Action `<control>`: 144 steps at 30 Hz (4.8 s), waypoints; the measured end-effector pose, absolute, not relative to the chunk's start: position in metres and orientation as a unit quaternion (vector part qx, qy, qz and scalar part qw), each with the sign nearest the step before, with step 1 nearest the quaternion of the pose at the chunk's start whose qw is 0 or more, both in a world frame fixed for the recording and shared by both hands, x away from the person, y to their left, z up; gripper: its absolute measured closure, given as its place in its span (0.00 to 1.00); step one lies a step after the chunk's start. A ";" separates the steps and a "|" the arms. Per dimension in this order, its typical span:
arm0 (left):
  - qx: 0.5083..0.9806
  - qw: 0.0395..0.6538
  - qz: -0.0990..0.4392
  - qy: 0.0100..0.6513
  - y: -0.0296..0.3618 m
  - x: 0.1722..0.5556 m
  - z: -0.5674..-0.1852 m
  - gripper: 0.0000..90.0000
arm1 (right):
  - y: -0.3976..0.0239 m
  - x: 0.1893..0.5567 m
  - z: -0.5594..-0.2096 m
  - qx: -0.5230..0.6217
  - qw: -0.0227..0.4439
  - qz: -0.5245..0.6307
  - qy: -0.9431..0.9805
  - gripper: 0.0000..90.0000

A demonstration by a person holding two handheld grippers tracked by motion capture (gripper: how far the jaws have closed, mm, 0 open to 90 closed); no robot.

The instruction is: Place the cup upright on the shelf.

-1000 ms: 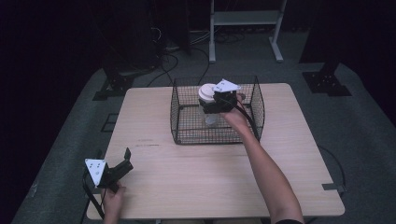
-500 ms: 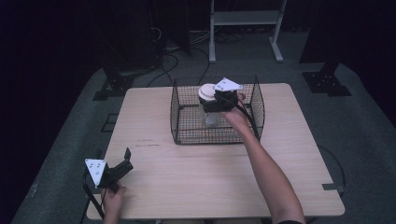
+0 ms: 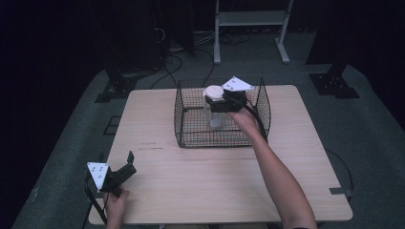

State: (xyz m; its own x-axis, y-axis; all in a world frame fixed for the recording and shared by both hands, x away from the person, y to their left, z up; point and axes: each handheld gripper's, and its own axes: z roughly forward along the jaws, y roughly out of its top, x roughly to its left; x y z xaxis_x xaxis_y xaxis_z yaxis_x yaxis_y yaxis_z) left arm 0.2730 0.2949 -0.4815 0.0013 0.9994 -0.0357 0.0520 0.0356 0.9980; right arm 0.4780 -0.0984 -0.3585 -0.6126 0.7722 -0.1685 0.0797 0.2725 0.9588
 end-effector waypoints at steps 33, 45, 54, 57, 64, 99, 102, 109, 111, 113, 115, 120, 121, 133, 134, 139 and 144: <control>0.507 0.495 0.479 0.518 0.294 0.273 -0.482 0.00 | -0.135 0.428 -0.340 0.278 0.313 0.543 0.728 0.03; 0.507 0.494 0.479 0.519 0.294 0.273 -0.482 0.00 | -0.150 0.411 -0.339 0.276 0.320 0.536 0.731 0.03; 0.507 0.493 0.481 0.518 0.294 0.273 -0.482 0.00 | -0.159 0.400 -0.342 0.273 0.322 0.536 0.732 0.03; 0.508 0.493 0.481 0.518 0.294 0.273 -0.481 0.00 | -0.161 0.395 -0.344 0.272 0.320 0.533 0.734 0.03; 0.508 0.493 0.481 0.518 0.293 0.273 -0.481 0.00 | -0.165 0.388 -0.352 0.271 0.316 0.532 0.737 0.03; 0.508 0.491 0.483 0.517 0.293 0.273 -0.482 0.00 | -0.193 0.352 -0.369 0.271 0.314 0.527 0.741 0.03; 0.510 0.489 0.483 0.517 0.292 0.273 -0.482 0.00 | -0.197 0.348 -0.371 0.274 0.314 0.527 0.741 0.03; 0.510 0.489 0.483 0.517 0.292 0.273 -0.482 0.00 | -0.205 0.342 -0.377 0.279 0.314 0.523 0.741 0.03; 0.511 0.488 0.484 0.517 0.293 0.273 -0.481 0.00 | -0.207 0.341 -0.378 0.281 0.314 0.524 0.740 0.03; 0.510 0.489 0.484 0.517 0.293 0.273 -0.482 0.00 | -0.210 0.338 -0.380 0.283 0.312 0.524 0.740 0.03; 0.511 0.488 0.484 0.517 0.293 0.273 -0.481 0.00 | -0.211 0.335 -0.382 0.285 0.311 0.525 0.739 0.03; 0.510 0.490 0.484 0.516 0.293 0.272 -0.481 0.00 | -0.216 0.329 -0.386 0.286 0.313 0.524 0.739 0.03; 0.510 0.490 0.484 0.516 0.293 0.272 -0.481 0.00 | -0.216 0.329 -0.386 0.286 0.313 0.524 0.739 0.03; 0.512 0.487 0.485 0.515 0.293 0.272 -0.481 0.00 | -0.226 0.318 -0.393 0.292 0.315 0.522 0.737 0.03; 0.512 0.487 0.485 0.515 0.293 0.272 -0.481 0.00 | -0.229 0.316 -0.394 0.293 0.317 0.522 0.736 0.03; 0.511 0.487 0.485 0.515 0.292 0.272 -0.481 0.00 | -0.232 0.312 -0.397 0.296 0.316 0.523 0.734 0.03; 0.511 0.488 0.485 0.515 0.292 0.272 -0.481 0.00 | -0.236 0.307 -0.402 0.300 0.315 0.521 0.734 0.03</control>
